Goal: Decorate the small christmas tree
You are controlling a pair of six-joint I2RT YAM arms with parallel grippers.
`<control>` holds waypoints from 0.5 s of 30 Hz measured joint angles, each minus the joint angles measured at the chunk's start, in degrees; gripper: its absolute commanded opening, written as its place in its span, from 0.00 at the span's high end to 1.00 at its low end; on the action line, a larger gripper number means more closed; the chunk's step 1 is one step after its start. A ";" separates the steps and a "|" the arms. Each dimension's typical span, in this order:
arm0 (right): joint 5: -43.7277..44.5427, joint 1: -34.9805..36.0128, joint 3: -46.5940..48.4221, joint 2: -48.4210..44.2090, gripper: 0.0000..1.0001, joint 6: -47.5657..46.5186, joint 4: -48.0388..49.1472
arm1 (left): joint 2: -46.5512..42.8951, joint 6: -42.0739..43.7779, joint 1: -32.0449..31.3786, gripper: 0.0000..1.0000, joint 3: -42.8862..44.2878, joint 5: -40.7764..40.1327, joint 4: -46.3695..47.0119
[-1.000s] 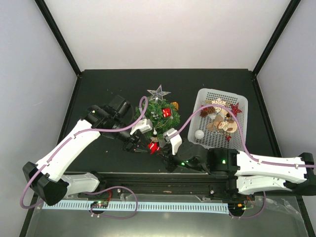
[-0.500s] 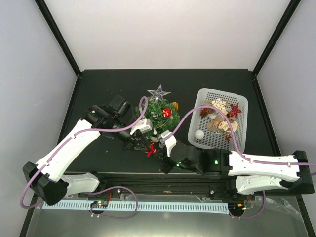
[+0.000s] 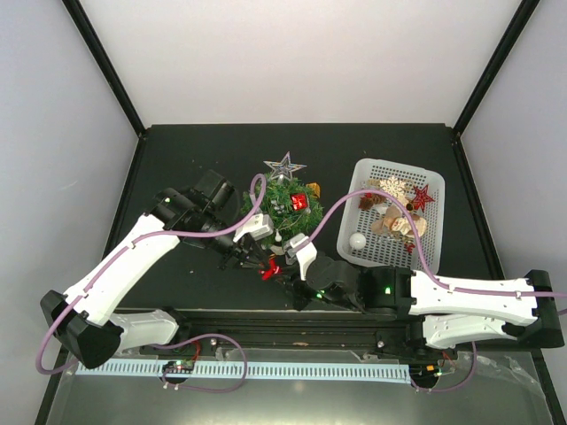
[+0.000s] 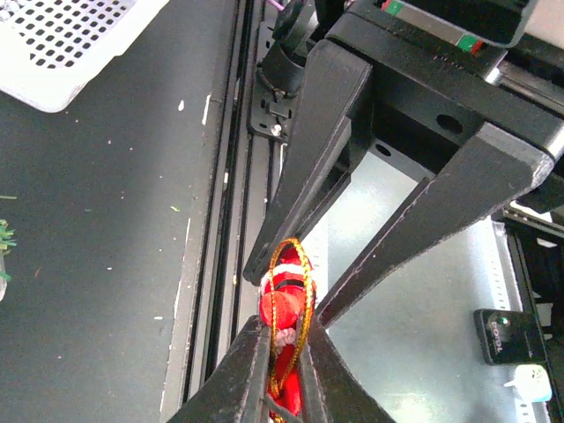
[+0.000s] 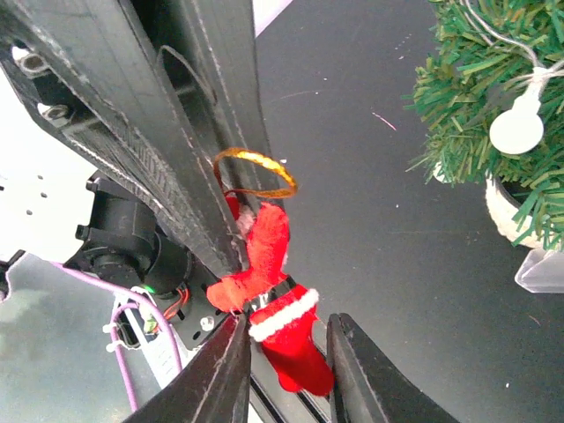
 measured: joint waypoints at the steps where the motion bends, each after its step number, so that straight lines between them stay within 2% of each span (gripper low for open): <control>1: 0.24 0.00 0.00 0.00 0.72 0.02 -0.13 | 0.00 0.15 0.00 0.98 0.09 -0.31 -0.20; 15: 0.61 0.00 -3.08 -7.48 0.70 -0.83 2.23 | 0.76 3.54 -4.17 0.99 0.20 -1.73 -3.41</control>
